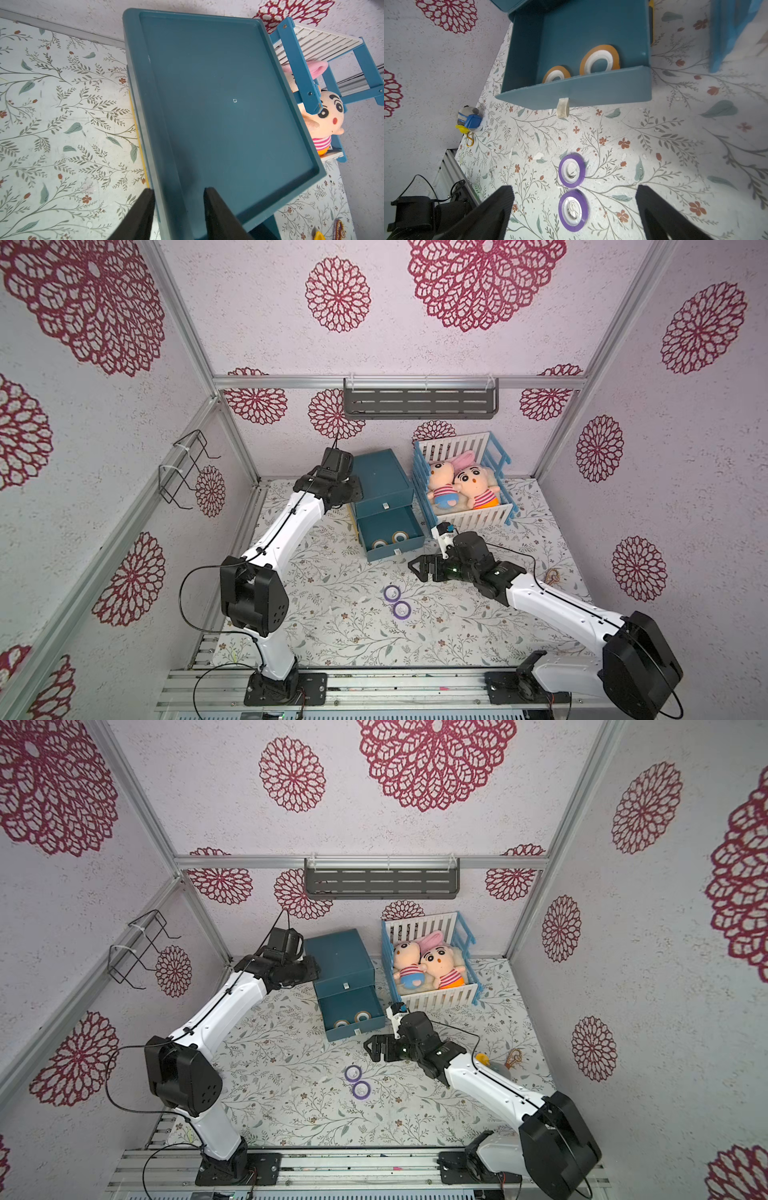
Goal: Place the transparent tape into the drawer according to color
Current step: Close the drawer in the storage box.
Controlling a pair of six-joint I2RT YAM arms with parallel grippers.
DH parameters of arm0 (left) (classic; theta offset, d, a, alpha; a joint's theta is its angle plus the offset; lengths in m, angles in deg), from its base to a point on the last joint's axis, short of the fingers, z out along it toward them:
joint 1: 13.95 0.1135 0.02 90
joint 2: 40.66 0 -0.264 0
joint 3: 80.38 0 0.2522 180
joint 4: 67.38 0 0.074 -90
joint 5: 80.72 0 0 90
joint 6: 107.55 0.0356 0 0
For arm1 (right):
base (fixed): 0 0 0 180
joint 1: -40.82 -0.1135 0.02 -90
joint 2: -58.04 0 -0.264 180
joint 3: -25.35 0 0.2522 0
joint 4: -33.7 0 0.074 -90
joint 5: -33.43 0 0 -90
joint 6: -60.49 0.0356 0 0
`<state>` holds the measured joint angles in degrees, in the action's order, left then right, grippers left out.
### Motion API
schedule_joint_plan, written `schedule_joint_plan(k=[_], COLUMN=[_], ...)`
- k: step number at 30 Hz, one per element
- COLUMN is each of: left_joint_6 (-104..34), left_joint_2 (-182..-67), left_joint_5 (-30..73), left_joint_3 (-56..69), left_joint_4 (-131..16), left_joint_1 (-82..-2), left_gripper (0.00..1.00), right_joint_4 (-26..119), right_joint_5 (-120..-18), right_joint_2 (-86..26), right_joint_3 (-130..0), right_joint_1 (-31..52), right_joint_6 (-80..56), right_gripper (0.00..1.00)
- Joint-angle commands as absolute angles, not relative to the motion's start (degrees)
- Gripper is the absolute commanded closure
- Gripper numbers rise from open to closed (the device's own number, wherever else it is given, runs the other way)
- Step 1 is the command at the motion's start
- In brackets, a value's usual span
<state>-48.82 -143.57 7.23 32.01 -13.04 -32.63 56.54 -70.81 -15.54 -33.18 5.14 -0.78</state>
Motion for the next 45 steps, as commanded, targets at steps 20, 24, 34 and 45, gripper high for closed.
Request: schedule_joint_plan(k=[20, 24, 34, 45], left_joint_6=[-47.76, -47.59, -47.29, -47.08], left_joint_2=[-145.07, -145.07, -145.07, -144.99], left_joint_5=[7.37, 7.51, 7.83, 8.39], left_joint_3=[31.9, 31.89, 31.82, 31.69], left_joint_4=[-12.43, -12.23, -11.87, -11.51], left_joint_1=[-32.15, -32.09, -32.14, -32.06], left_gripper=[0.62, 0.62, 0.63, 0.64], right_joint_4=[37.95, 36.31, 32.19, 29.07], right_joint_5=[-55.75, -52.99, -47.4, -43.92], right_joint_2=[-23.28, -25.41, -30.47, -33.9], right_joint_3=[-34.73, -35.18, -37.16, -39.03], right_joint_1=[-3.15, -4.49, -6.37, -6.41], right_joint_6=[-0.91, -1.5, -2.54, -3.67], right_gripper=[0.3, 0.33, 0.36, 0.39])
